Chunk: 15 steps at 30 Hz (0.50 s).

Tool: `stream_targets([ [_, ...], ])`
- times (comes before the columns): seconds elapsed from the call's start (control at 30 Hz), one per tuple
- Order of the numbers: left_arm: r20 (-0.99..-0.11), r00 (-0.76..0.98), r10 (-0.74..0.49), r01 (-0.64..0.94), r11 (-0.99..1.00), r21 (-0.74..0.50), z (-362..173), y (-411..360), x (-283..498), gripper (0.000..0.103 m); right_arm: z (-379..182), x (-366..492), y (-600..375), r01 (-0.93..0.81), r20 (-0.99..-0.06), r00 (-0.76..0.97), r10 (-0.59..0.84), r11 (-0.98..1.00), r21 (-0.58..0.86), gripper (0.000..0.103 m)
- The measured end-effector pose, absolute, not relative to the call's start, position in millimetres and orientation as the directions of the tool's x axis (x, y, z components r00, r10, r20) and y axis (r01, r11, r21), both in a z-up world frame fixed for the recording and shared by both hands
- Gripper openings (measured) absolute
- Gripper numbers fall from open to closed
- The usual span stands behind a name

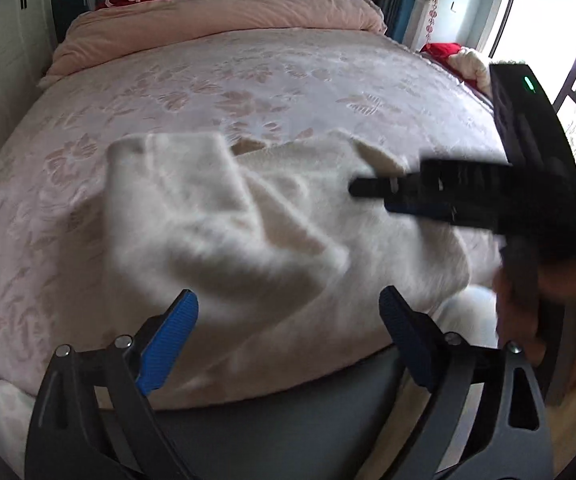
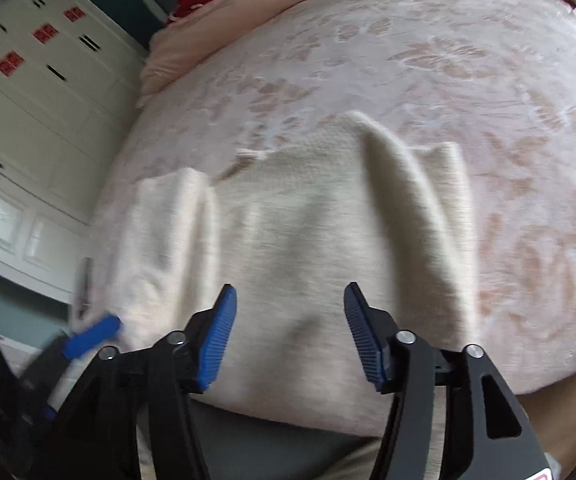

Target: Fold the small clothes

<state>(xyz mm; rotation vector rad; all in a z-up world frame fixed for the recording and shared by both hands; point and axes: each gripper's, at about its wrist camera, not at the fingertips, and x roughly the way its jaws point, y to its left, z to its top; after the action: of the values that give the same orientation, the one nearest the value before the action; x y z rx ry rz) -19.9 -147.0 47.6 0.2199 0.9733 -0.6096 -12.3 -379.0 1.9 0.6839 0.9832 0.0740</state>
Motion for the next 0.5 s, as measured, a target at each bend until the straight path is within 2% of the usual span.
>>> stream_targets([
  [0.13,-0.83,0.43,-0.356,0.518,0.85,-0.096,50.3,-104.2,-23.8,0.092,-0.8,22.8,-355.9,0.196,-0.697,0.538,0.474,0.734,0.65,0.064],
  [0.3,-0.847,0.432,-0.308,0.458,0.885,-0.088,43.6,-77.5,-19.0,0.093,-22.8,63.3,-313.9,0.205,-0.764,0.408,0.499,0.766,0.61,0.065],
  [0.43,-0.851,0.426,-0.307,0.436,0.894,-0.104,39.7,-68.1,-16.2,0.093,-28.2,78.1,-285.8,0.219,-0.77,0.389,0.505,0.762,0.61,0.066],
  [0.47,-0.853,0.418,-0.311,0.431,0.895,-0.115,38.5,-67.0,-14.7,0.093,-25.6,80.6,-278.7,0.213,-0.773,0.394,0.497,0.769,0.603,0.064],
  [0.5,-0.854,0.414,-0.314,0.427,0.896,-0.123,38.6,-66.1,-15.4,0.093,-20.7,82.7,-271.3,0.203,-0.775,0.401,0.488,0.778,0.595,0.049],
])
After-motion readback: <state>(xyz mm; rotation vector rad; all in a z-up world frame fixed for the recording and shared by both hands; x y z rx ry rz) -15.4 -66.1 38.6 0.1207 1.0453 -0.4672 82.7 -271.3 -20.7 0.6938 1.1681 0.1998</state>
